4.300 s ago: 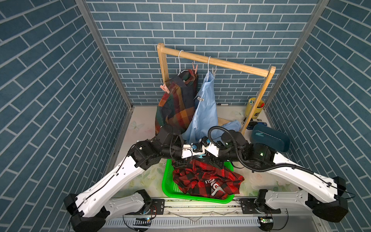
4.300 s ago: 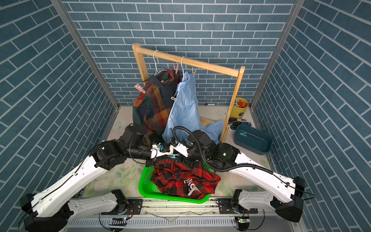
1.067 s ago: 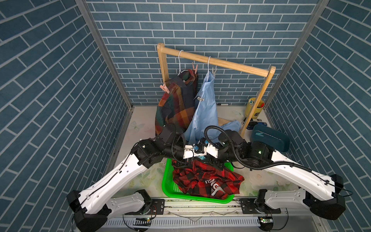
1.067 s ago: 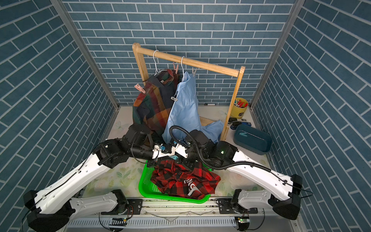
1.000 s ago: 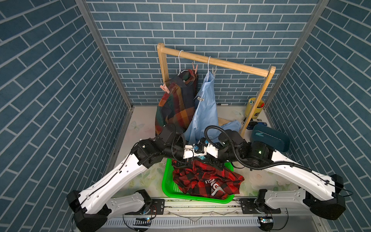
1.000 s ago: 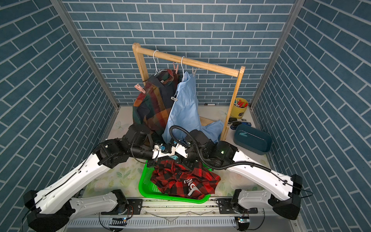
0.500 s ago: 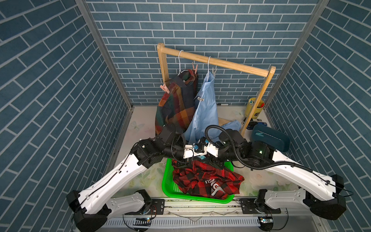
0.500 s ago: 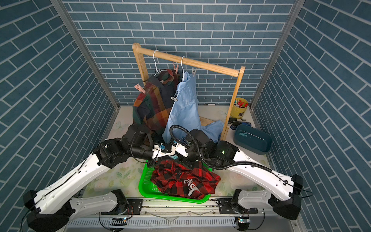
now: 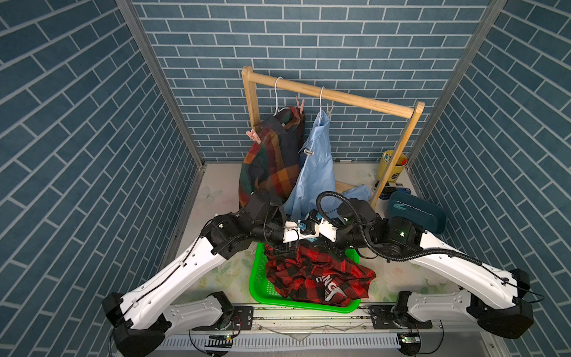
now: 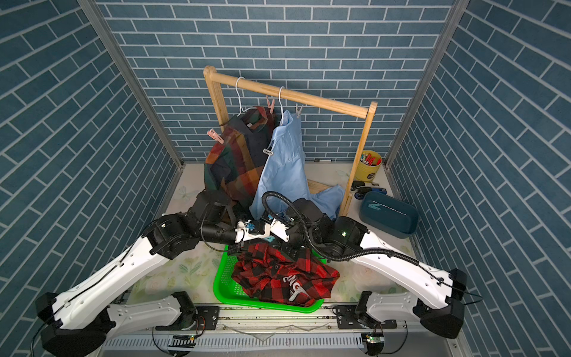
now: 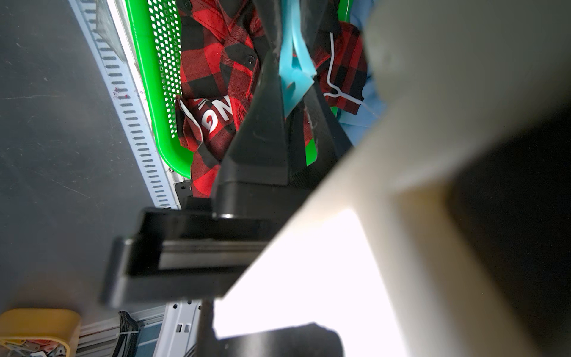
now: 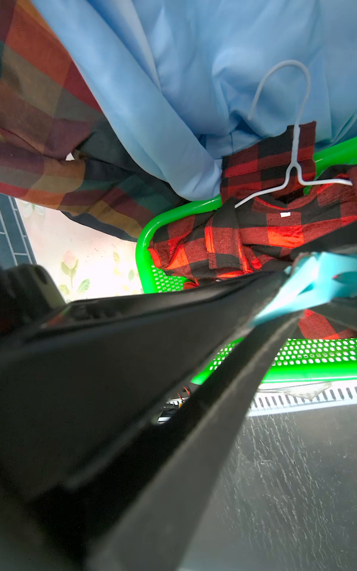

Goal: Remove the clothespins securing long-sleeve shirts to the hanger
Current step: Place the clamp in the storage box.

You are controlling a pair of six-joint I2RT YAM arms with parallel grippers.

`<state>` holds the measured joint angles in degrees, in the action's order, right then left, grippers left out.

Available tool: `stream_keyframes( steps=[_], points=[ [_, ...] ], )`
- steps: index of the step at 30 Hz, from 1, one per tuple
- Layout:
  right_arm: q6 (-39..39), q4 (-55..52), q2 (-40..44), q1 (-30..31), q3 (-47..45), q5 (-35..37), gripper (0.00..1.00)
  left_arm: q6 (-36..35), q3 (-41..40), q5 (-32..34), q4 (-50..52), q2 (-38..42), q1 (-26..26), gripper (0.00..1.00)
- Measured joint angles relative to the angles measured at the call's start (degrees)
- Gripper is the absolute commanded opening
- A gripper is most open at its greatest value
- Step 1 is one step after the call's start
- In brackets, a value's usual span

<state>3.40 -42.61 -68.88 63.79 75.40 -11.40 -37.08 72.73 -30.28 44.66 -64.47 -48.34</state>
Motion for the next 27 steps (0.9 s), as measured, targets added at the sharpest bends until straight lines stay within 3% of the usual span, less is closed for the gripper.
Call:
stream_keyframes(
  steps=[3, 14, 15, 16, 27],
  points=[
    [0.0, -0.3, 0.0, 0.0, 0.0, -0.1, 0.0, -0.2, 0.0, 0.2, 0.0, 0.0, -0.1, 0.2],
    [1.6, -0.2, 0.0, 0.0, 0.0, 0.7, 0.0, 1.2, -0.1, -0.5, 0.9, 0.0, -0.2, 0.6],
    [1.6, -0.2, 0.0, 0.0, 0.0, 0.7, 0.0, 1.3, -0.1, -0.5, 0.9, 0.1, -0.2, 0.73],
    [1.7, -0.2, 0.0, 0.0, 0.0, 0.7, 0.0, 1.4, -0.2, -0.4, 0.9, 0.2, -0.3, 0.99],
    [0.9, 1.5, 0.7, 0.1, -1.0, 2.0, 0.0, 2.8, -2.8, 2.1, -2.5, 2.0, -0.4, 1.0]
  ],
)
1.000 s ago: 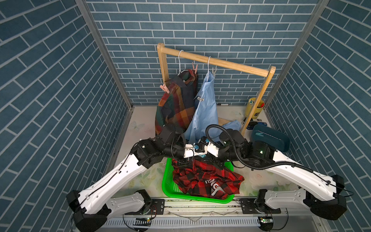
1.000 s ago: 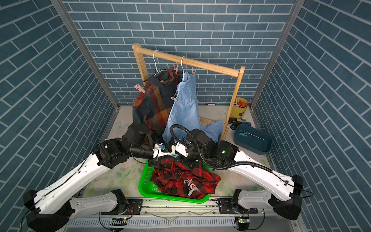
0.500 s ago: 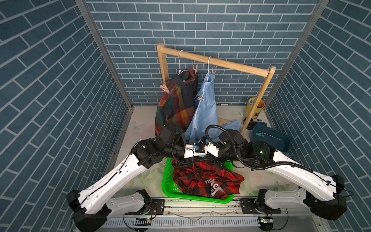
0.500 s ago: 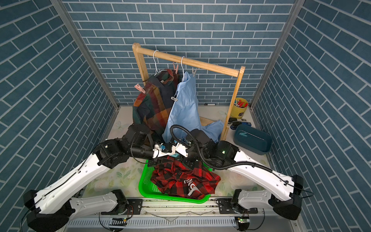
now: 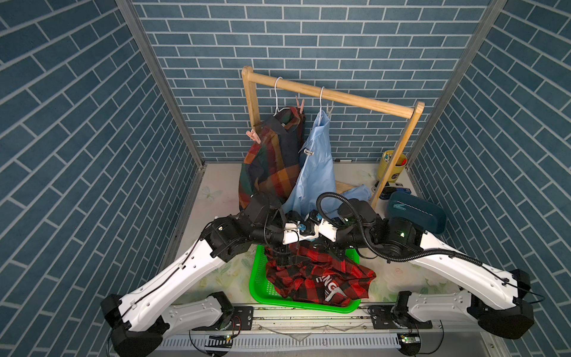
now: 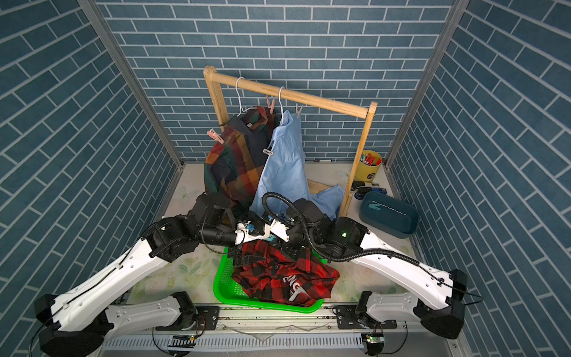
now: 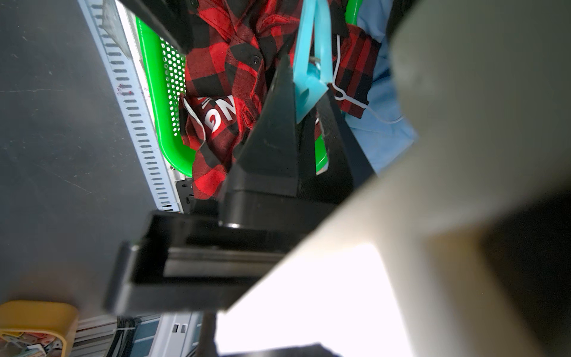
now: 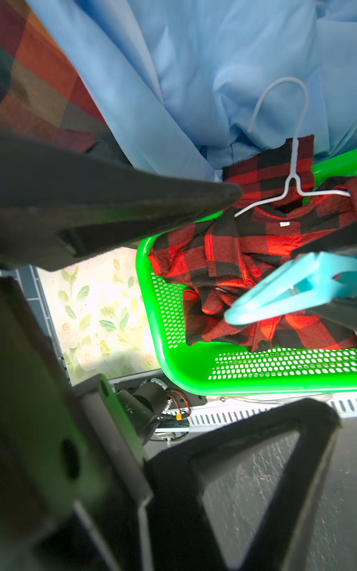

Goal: Remove the clothespins securing long-sleeve shirts to the hanger
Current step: Place the clamp in the storage box.

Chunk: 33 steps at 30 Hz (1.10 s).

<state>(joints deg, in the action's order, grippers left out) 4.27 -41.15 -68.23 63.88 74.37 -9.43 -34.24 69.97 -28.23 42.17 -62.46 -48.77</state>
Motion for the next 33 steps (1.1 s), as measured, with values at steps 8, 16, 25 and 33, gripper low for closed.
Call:
stream_keyframes(
  steps=[8, 16, 25, 33],
  points=[
    [-1.6, 3.1, 2.9, 0.7, -0.4, 9.3, 0.0, 5.6, -7.6, 6.5, -7.5, 6.6, 2.8, 1.0],
    [-10.5, 0.8, 6.4, -10.1, 0.0, 19.2, 0.0, 13.8, -10.6, 14.8, -13.3, 14.1, 5.7, 1.0],
    [-24.1, -6.5, 9.5, -31.5, -3.5, 29.2, 0.0, 23.1, -10.5, 21.1, -16.1, 14.0, 5.8, 1.0],
    [-33.8, -5.5, 6.2, -55.7, -11.0, 26.9, 0.0, 28.1, -10.3, 24.3, -16.0, 8.8, 5.9, 1.0]
  ],
)
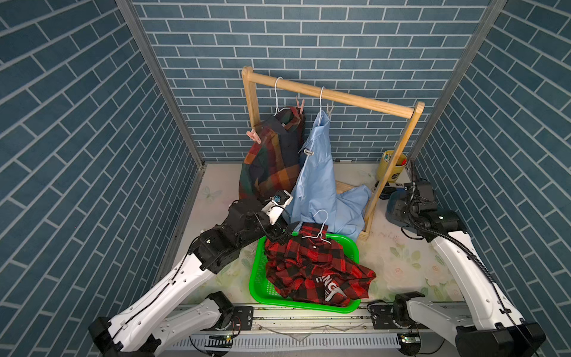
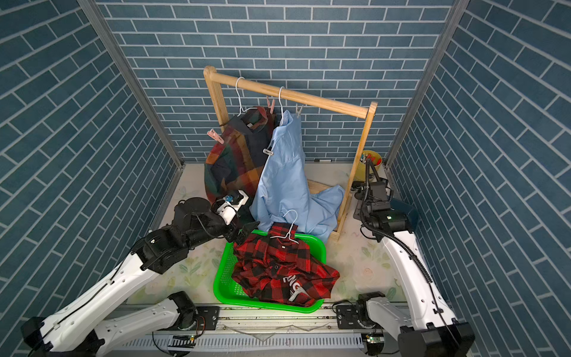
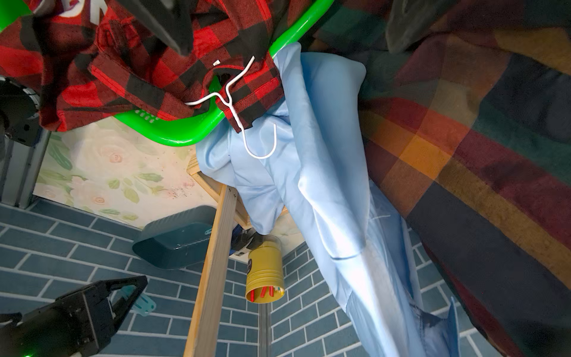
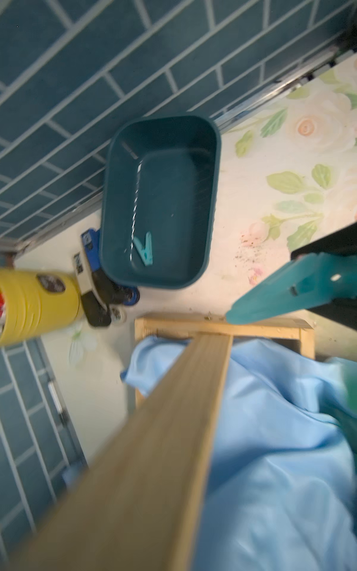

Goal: Remove the clothespins securing long-sleeve shirts to the hanger
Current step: Place the clamp in the storage box.

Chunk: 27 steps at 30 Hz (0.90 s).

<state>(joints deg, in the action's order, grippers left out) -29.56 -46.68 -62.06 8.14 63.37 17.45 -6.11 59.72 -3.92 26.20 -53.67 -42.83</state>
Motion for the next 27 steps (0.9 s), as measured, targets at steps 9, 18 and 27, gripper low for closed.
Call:
stream_keyframes(
  steps=[9, 18, 27],
  points=[
    [-7.3, 10.0, -15.3, -16.0, -2.6, -6.1, 0.0, 2.5, -6.1, -3.2, -4.3, 3.2, 0.5, 1.0],
    [-9.5, 15.4, -30.3, -19.8, 4.4, -9.9, 0.04, 2.8, -8.0, -6.6, -5.6, 4.3, 0.5, 1.0],
    [-11.4, 18.1, -35.1, -21.0, 5.7, -13.3, 0.4, 2.8, -8.0, -8.4, -6.4, 4.5, 0.5, 1.0]
  ],
)
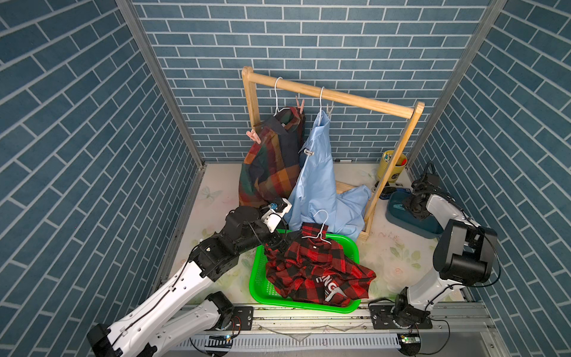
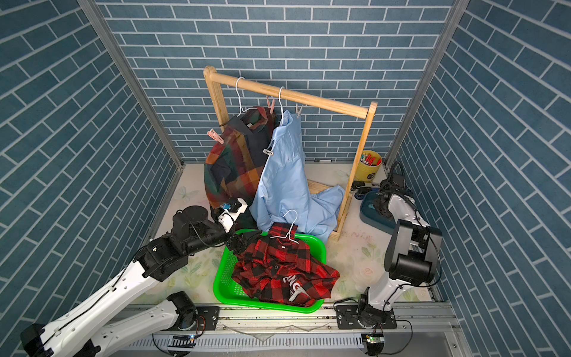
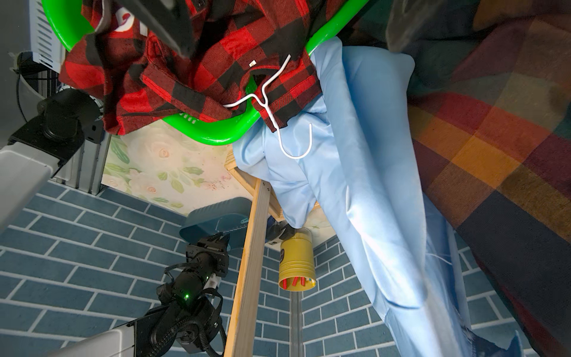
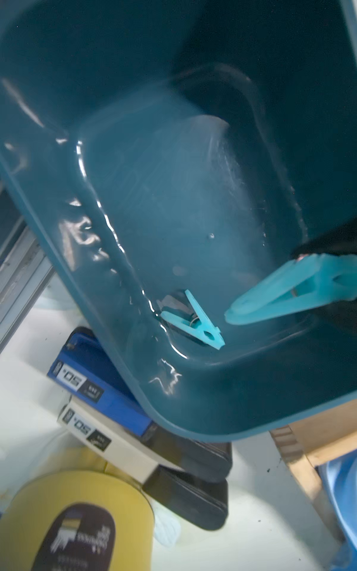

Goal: Remove the clothespins securing long-sleeve shirts to the hanger
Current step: Place the clamp in the storage box.

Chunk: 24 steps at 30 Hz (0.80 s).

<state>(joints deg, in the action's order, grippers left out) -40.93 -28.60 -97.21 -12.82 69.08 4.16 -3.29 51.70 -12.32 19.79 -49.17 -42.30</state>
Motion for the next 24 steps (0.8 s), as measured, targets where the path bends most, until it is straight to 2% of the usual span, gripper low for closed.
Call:
stream_keyframes(
  steps=[1, 4, 12, 15, 24],
  points=[
    [-0.6, 0.2, -0.2, -0.1, 0.0, -0.3, 0.45, 0.0, 0.0, 0.0, 0.0, 0.0, 0.0, 1.0],
    [-1.3, 0.7, -0.3, -0.2, 0.0, -0.8, 0.51, 0.0, 0.0, 0.0, 0.0, 0.0, -0.1, 1.0],
    [-1.5, 1.7, 1.7, 0.2, -1.3, -1.8, 0.47, -0.1, -0.3, 0.2, 0.0, -0.1, -0.4, 1.0],
    [-1.1, 0.3, 6.1, 2.0, -2.8, -1.0, 0.45, -0.2, -0.6, 0.7, -0.6, -0.3, -0.4, 1.0],
    [2.0, -5.3, 26.7, 14.1, -6.3, 2.0, 0.42, -1.5, -2.6, 0.4, -2.9, -4.1, -0.7, 1.0]
  ],
)
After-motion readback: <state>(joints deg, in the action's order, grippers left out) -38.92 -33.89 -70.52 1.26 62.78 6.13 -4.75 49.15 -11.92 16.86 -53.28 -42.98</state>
